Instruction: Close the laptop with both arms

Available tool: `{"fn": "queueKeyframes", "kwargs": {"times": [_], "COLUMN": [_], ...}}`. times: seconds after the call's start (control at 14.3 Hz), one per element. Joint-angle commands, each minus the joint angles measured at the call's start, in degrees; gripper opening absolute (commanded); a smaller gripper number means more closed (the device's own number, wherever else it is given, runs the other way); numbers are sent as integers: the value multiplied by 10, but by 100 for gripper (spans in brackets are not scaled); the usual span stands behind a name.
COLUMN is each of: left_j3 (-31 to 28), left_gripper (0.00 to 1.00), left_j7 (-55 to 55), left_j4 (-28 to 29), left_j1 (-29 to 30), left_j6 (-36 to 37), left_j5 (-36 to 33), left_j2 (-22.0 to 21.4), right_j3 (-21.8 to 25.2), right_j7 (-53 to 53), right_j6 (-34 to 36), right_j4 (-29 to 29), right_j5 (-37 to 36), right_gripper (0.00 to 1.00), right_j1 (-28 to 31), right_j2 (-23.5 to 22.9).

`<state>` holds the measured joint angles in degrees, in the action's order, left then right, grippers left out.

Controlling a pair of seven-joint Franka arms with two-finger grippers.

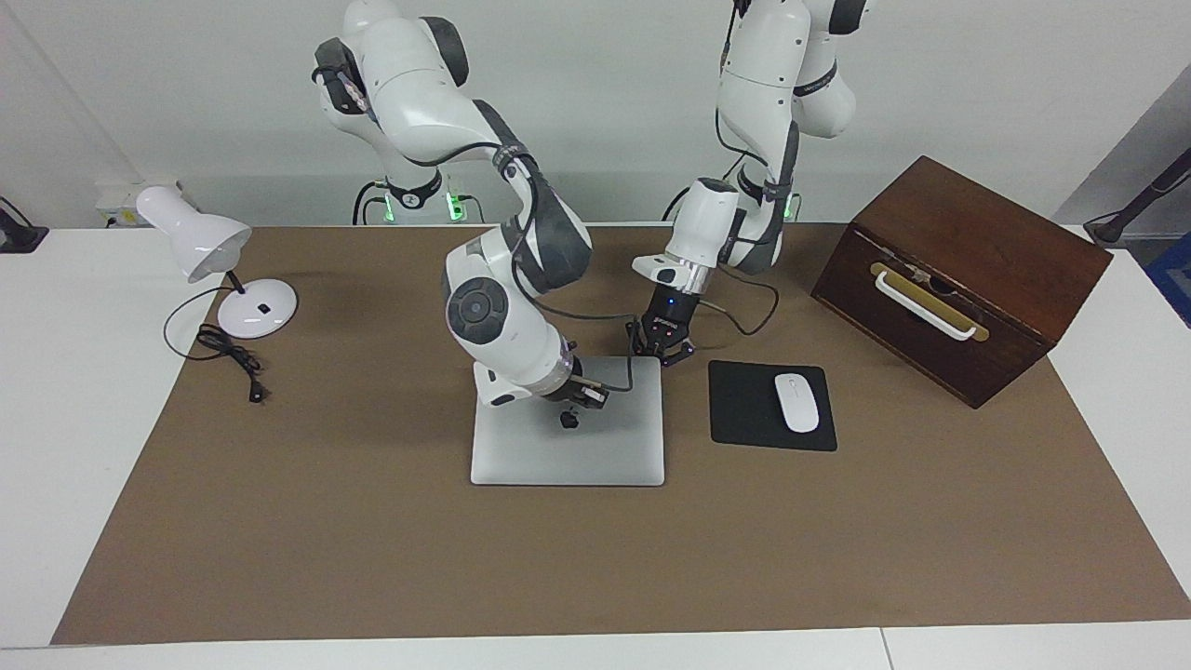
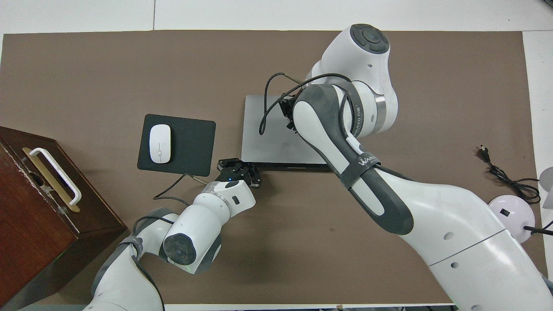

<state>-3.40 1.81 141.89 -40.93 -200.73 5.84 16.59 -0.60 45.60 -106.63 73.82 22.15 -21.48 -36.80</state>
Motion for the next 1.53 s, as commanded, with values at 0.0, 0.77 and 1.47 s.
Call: {"fn": "queueKeyframes", "kwargs": {"times": [0.0, 0.77, 1.47], "left_j3": [-13, -13, -14], "left_gripper": [0, 0, 0], "left_j7": [0, 1, 16], "left_j4": [-9, -7, -13], "left_j1": [8, 17, 34], "left_j6": [9, 183, 377], "left_j5": [8, 8, 8], "left_j2": [38, -81, -208], "right_j3": [-5, -5, 9], "right_j7": [-35, -256, -536], "right_j6": [38, 240, 271], "right_j4": [-2, -74, -74], "right_j5": [-20, -154, -257], "right_gripper": [0, 0, 100], "right_j1": [30, 119, 180], "right_j2": [18, 146, 254]}}
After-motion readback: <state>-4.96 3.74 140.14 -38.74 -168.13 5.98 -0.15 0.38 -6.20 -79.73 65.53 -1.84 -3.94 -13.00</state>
